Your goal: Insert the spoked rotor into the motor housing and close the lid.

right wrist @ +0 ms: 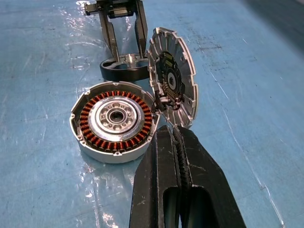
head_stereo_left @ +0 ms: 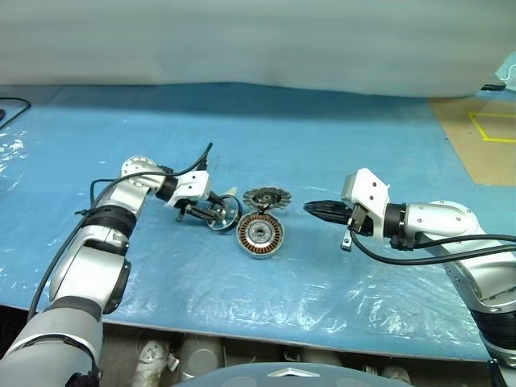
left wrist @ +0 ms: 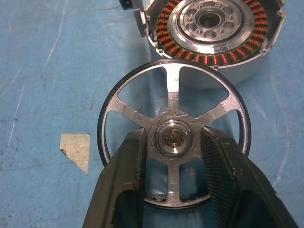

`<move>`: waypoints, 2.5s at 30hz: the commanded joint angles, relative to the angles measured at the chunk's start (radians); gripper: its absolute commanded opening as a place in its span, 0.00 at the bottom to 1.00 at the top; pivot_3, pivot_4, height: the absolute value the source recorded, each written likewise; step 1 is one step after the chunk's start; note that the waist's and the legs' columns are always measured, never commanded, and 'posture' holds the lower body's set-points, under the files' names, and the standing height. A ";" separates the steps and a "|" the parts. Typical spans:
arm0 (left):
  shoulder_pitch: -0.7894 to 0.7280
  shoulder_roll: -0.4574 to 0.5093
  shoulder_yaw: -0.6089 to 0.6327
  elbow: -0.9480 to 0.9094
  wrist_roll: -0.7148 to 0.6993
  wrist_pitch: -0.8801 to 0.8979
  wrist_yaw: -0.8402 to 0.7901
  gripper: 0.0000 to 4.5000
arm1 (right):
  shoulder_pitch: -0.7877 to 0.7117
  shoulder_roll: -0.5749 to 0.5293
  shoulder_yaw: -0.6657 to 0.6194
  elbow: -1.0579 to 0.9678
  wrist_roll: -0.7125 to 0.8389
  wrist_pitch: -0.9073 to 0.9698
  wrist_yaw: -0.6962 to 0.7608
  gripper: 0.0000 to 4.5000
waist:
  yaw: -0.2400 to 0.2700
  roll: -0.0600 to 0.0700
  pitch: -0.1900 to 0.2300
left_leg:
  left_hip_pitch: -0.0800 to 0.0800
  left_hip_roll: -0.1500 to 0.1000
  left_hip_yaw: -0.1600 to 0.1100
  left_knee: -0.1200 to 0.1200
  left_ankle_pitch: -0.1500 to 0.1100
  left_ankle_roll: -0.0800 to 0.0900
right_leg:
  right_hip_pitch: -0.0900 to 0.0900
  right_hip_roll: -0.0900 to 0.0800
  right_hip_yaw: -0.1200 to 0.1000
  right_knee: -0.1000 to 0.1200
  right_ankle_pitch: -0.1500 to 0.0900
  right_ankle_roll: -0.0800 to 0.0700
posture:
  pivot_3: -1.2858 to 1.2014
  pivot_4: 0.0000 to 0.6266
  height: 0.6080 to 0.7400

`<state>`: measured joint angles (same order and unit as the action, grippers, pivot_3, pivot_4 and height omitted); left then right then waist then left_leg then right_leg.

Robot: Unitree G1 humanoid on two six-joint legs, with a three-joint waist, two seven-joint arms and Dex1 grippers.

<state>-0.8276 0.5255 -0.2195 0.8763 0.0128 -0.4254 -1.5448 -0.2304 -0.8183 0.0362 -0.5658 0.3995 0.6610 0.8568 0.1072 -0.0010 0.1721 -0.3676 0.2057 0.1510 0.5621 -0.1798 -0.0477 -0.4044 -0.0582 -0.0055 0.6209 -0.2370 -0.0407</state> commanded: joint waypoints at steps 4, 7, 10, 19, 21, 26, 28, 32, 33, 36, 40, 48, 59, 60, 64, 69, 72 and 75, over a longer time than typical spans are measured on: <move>0.263 0.168 0.024 -0.425 -0.258 0.306 -0.070 0.30 | 0.005 -0.005 -0.066 -0.056 0.054 0.034 -0.017 0.00 | -0.016 0.000 0.000 | 0.000 0.001 0.000 -0.001 0.000 0.000 | -0.001 0.000 0.000 0.000 0.000 0.000 | 0.52 0.24 1.00; 0.419 0.253 0.082 -0.683 -0.396 0.488 -0.070 0.30 | 0.040 -0.012 -0.084 -0.088 0.090 0.070 -0.016 0.00 | -0.018 0.001 0.001 | -0.002 0.001 0.001 -0.003 0.000 0.000 | -0.005 0.003 0.001 0.000 -0.001 -0.001 | 0.52 0.24 1.00; 0.528 0.283 0.127 -0.846 -0.466 0.579 -0.032 0.30 | 0.100 -0.011 -0.112 -0.132 0.151 0.074 0.013 0.00 | -0.003 0.002 0.002 | -0.003 0.001 0.001 -0.004 0.000 0.000 | -0.004 0.002 -0.001 0.000 -0.003 -0.002 | 0.52 0.24 1.00; 0.527 0.104 0.126 -1.007 -0.546 0.713 0.174 0.30 | 0.182 -0.018 -0.071 -0.130 0.126 -0.029 0.048 0.00 | -0.009 0.002 0.002 | -0.001 0.001 0.001 -0.001 0.000 0.000 | 0.000 0.000 0.000 -0.001 -0.003 0.000 | 0.52 0.24 1.00; 0.509 0.085 0.113 -0.983 -0.527 0.705 0.182 0.30 | 0.190 -0.019 -0.048 -0.126 0.100 -0.051 0.046 0.00 | -0.013 0.002 0.002 | -0.001 0.001 0.001 -0.001 0.000 0.000 | -0.001 0.003 -0.001 -0.001 -0.003 0.000 | 0.52 0.24 1.00; 0.473 0.054 0.076 -0.894 -0.453 0.620 0.185 0.30 | 0.214 -0.016 0.002 -0.091 0.036 -0.098 0.040 0.00 | -0.012 0.002 0.002 | -0.002 0.000 0.001 -0.003 0.000 0.000 | -0.002 0.003 -0.001 -0.003 -0.003 0.000 | 0.52 0.24 1.00; 0.465 0.040 0.071 -0.856 -0.426 0.575 0.184 0.30 | 0.213 -0.006 0.014 -0.080 0.018 -0.106 0.026 0.00 | -0.012 0.002 0.002 | -0.003 0.000 0.001 -0.002 0.000 0.000 | -0.002 0.003 -0.001 -0.003 -0.003 0.000 | 0.52 0.24 1.00; 0.463 0.023 0.071 -0.826 -0.418 0.551 0.181 0.30 | 0.215 0.009 0.024 -0.078 0.003 -0.104 0.005 0.00 | -0.012 0.002 0.002 | -0.003 0.000 0.001 -0.002 0.000 0.000 | -0.002 0.003 -0.001 -0.002 -0.003 0.000 | 0.52 0.24 1.00; 0.464 0.020 0.070 -0.826 -0.420 0.552 0.179 0.30 | 0.216 0.011 0.024 -0.080 0.002 -0.103 0.001 0.00 | -0.012 0.002 0.002 | -0.002 0.000 0.001 -0.002 0.000 0.000 | -0.002 0.003 -0.001 -0.002 -0.003 0.000 | 0.52 0.24 1.00; 0.454 0.018 0.065 -0.833 -0.422 0.578 0.185 0.30 | 0.219 0.012 0.017 -0.087 0.004 -0.093 -0.007 0.00 | -0.011 0.002 0.002 | -0.002 0.000 0.001 -0.002 0.000 0.000 | -0.002 0.002 -0.001 -0.002 -0.003 0.000 | 0.52 0.24 1.00; 0.417 0.017 0.063 -0.856 -0.421 0.623 0.206 0.30 | 0.218 0.002 0.000 -0.081 0.006 -0.090 -0.010 0.00 | -0.011 0.002 0.002 | -0.002 0.000 0.001 -0.002 0.000 0.000 | -0.002 0.003 -0.001 -0.002 -0.003 0.000 | 0.52 0.24 1.00; 0.363 0.023 0.040 -0.896 -0.433 0.750 0.220 0.30 | 0.222 0.003 -0.002 -0.075 -0.001 -0.092 -0.021 0.00 | -0.012 0.002 0.002 | -0.002 0.000 0.001 -0.001 0.000 0.000 | -0.002 0.003 0.000 0.000 -0.003 0.000 | 0.52 0.24 1.00; 0.277 0.019 -0.031 -0.834 -0.308 0.712 0.240 0.30 | 0.211 0.009 0.000 -0.055 -0.003 -0.096 -0.036 0.00 | -0.011 0.002 0.002 | -0.002 0.000 0.001 0.000 0.000 0.000 | -0.001 0.002 0.000 0.001 -0.003 0.000 | 0.52 0.24 1.00; 0.271 0.018 -0.031 -0.831 -0.305 0.711 0.240 0.30 | 0.211 0.010 0.001 -0.053 -0.003 -0.098 -0.037 0.00 | -0.011 0.002 0.002 | -0.002 0.000 0.001 0.000 0.000 0.000 | -0.001 0.002 0.000 0.001 -0.003 0.000 | 0.52 0.24 1.00; 0.266 0.030 -0.039 -0.833 -0.296 0.717 0.225 0.30 | 0.224 0.013 0.004 -0.041 -0.015 -0.116 -0.039 0.00 | -0.012 0.002 0.002 | -0.002 0.000 0.001 0.000 0.000 0.000 | -0.002 0.003 0.000 0.000 -0.003 0.000 | 0.52 0.24 1.00; 0.268 0.064 -0.047 -0.843 -0.288 0.707 0.190 0.30 | 0.239 0.014 0.000 -0.036 -0.027 -0.130 -0.041 0.00 | -0.011 0.002 0.002 | -0.002 0.000 0.000 0.000 0.000 0.000 | -0.002 0.003 -0.001 0.001 -0.003 0.000 | 0.52 0.24 1.00; 0.248 0.065 -0.042 -0.832 -0.281 0.706 0.195 0.30 | 0.244 0.016 -0.001 -0.033 -0.034 -0.137 -0.044 0.00 | -0.011 0.002 0.002 | -0.002 0.000 0.000 0.000 0.000 0.000 | -0.001 0.002 -0.001 0.001 -0.003 0.000 | 0.52 0.24 1.00; 0.247 0.066 -0.057 -0.818 -0.256 0.663 0.186 0.30 | 0.249 0.014 0.002 -0.034 -0.042 -0.145 -0.046 0.00 | -0.011 0.002 0.002 | -0.002 0.000 0.000 0.001 0.000 0.000 | -0.001 0.002 -0.001 0.001 -0.003 0.000 | 0.52 0.24 1.00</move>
<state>-0.5626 0.5849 -0.2740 0.0671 -0.2506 0.2730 -1.3469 0.0159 -0.8081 0.0587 -0.5839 0.3609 0.5373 0.8108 0.0965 0.0010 0.1739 -0.3697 0.2055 0.1514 0.5625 -0.1800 -0.0476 -0.4056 -0.0560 -0.0061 0.6216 -0.2401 -0.0407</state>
